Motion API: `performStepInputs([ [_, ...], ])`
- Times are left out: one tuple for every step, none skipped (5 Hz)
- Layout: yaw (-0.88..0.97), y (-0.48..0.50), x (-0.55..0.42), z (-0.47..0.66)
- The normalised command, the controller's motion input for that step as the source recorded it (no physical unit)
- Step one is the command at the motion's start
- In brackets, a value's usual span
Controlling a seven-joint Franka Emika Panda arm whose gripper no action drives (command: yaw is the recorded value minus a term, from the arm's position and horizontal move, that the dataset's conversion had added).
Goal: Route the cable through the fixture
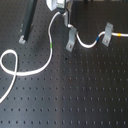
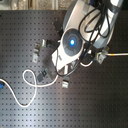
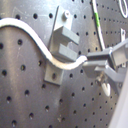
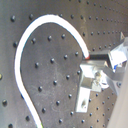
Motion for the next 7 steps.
performStepInputs([
  [0.05, -0.025, 0.048, -0.13],
  [0.58, 0.053, 0.132, -0.37],
  [0.43, -0.090, 0.219, -0.38],
  [0.15, -0.147, 0.204, -0.29],
  [0.39, -0.011, 0.243, -0.19],
  [0.28, 0.023, 0.064, -0.11],
  [-0.66, 0.050, -0.201, 0.00],
])
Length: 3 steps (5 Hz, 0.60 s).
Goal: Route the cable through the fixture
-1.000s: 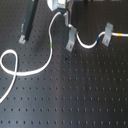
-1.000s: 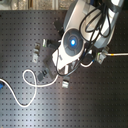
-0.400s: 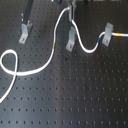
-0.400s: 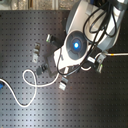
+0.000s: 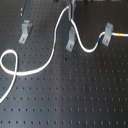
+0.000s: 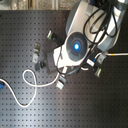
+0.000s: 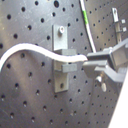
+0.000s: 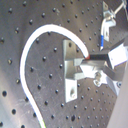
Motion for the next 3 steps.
performStepInputs([
  [0.00, 0.035, -0.011, 0.03],
  [0.07, 0.277, -0.043, 0.24],
  [0.13, 0.182, -0.040, 0.30],
])
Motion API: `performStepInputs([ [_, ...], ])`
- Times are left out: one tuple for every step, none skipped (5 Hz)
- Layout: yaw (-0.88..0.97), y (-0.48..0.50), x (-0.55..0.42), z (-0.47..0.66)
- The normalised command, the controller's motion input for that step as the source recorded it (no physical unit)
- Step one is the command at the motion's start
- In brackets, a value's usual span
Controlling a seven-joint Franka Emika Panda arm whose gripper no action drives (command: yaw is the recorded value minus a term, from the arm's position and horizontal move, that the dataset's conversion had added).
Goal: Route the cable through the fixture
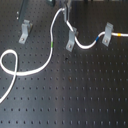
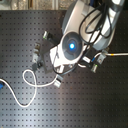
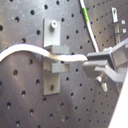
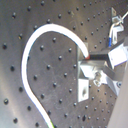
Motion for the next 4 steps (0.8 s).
performStepInputs([
  [0.04, 0.095, -0.029, 0.12],
  [-0.18, -0.067, -0.075, 0.35],
  [-0.67, -0.131, -0.253, 0.32],
  [0.00, -0.012, 0.005, 0.00],
])
